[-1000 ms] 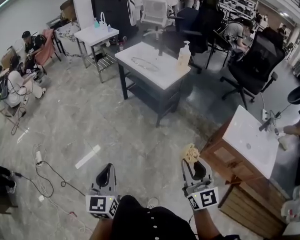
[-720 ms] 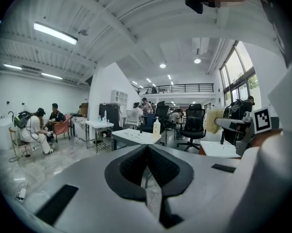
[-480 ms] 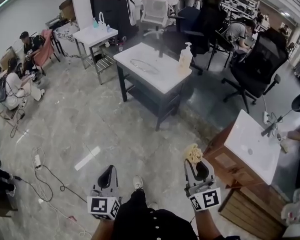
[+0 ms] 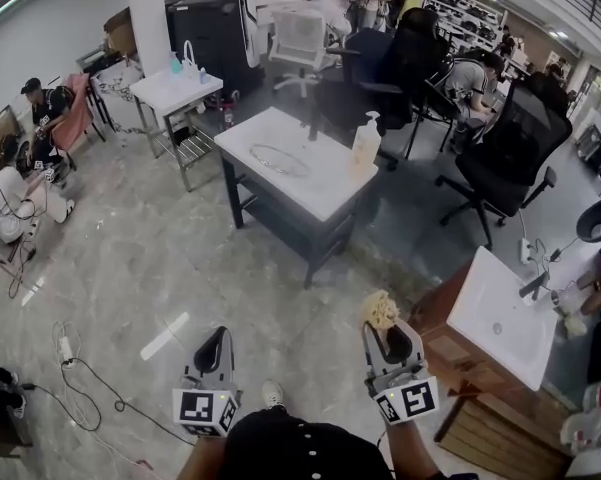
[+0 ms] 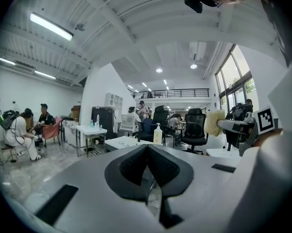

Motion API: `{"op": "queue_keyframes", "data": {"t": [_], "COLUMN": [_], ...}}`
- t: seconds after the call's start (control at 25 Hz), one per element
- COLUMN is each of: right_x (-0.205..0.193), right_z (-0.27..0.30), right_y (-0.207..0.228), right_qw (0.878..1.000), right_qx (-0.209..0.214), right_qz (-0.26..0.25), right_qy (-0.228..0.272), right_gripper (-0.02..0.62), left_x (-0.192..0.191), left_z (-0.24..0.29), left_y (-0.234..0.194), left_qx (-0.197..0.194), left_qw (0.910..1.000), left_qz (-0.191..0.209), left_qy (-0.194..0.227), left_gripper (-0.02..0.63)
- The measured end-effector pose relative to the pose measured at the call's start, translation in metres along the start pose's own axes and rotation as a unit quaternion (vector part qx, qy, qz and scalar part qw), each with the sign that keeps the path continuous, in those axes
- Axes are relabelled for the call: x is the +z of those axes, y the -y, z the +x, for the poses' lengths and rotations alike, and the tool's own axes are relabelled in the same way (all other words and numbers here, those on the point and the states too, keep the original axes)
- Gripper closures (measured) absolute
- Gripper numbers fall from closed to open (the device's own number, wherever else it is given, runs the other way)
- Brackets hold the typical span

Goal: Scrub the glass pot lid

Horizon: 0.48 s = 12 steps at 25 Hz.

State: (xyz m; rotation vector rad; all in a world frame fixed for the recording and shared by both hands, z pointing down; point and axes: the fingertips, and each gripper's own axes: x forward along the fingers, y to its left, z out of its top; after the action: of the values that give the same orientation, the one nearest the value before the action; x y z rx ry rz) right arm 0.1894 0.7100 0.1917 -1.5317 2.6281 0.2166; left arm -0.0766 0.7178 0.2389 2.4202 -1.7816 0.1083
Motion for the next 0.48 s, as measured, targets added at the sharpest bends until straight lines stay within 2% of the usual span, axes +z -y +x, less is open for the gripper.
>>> {"op": "queue_keyframes", "data": {"t": [0.48], "right_x": [-0.014], "right_z": [0.095], "right_y": [0.006], "right_qw": [1.000], "right_qx": [-0.006], "right_qz": [-0.002], "right_qy": [-0.006], "right_gripper": [0.462], "left_x": [0.017], "left_z": [0.072], "left_y": [-0.064], "left_qx": [-0.011], "left_qw": [0.9999], "left_qz": [0.000], "left_qy": [0.003], "left_gripper": [0.580]}}
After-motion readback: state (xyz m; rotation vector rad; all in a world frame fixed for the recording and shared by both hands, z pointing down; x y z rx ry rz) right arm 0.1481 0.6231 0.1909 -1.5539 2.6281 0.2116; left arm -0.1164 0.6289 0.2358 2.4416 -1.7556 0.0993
